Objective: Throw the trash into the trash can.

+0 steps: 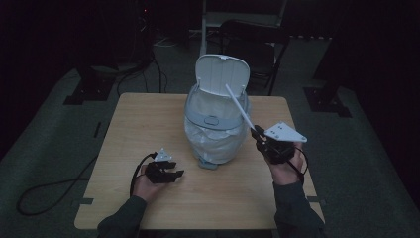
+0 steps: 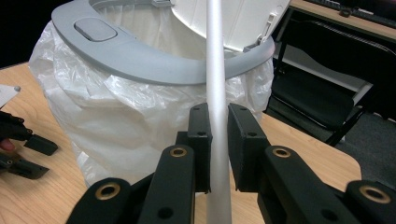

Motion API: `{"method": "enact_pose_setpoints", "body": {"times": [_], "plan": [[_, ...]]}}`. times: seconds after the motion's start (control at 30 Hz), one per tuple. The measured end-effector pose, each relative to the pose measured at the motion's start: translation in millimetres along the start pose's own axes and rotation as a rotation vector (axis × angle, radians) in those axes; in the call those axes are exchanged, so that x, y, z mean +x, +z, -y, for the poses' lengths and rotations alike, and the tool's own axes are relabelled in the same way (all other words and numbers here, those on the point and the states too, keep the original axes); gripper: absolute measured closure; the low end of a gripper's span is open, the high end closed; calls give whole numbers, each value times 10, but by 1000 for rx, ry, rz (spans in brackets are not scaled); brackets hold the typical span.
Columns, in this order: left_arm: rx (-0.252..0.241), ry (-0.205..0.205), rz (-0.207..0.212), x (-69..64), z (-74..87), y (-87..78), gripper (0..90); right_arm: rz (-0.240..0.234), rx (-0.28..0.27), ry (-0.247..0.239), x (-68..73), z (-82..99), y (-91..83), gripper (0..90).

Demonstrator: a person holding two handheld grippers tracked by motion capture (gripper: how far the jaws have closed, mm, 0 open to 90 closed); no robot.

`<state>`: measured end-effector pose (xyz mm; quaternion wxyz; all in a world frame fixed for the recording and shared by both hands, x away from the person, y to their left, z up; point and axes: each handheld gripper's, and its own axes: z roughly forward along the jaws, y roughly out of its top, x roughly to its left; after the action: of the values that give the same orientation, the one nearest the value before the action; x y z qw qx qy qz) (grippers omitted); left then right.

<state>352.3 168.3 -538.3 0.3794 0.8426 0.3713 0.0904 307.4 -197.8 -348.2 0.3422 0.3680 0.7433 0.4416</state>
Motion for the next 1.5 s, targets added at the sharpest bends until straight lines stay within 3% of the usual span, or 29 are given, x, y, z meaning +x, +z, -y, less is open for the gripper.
{"method": "enact_pose_setpoints", "body": {"times": [1.5], "plan": [[1, 2, 0, -1, -1, -1, 485, -36, -9, -23, 17, -200, 131, 794]]}}
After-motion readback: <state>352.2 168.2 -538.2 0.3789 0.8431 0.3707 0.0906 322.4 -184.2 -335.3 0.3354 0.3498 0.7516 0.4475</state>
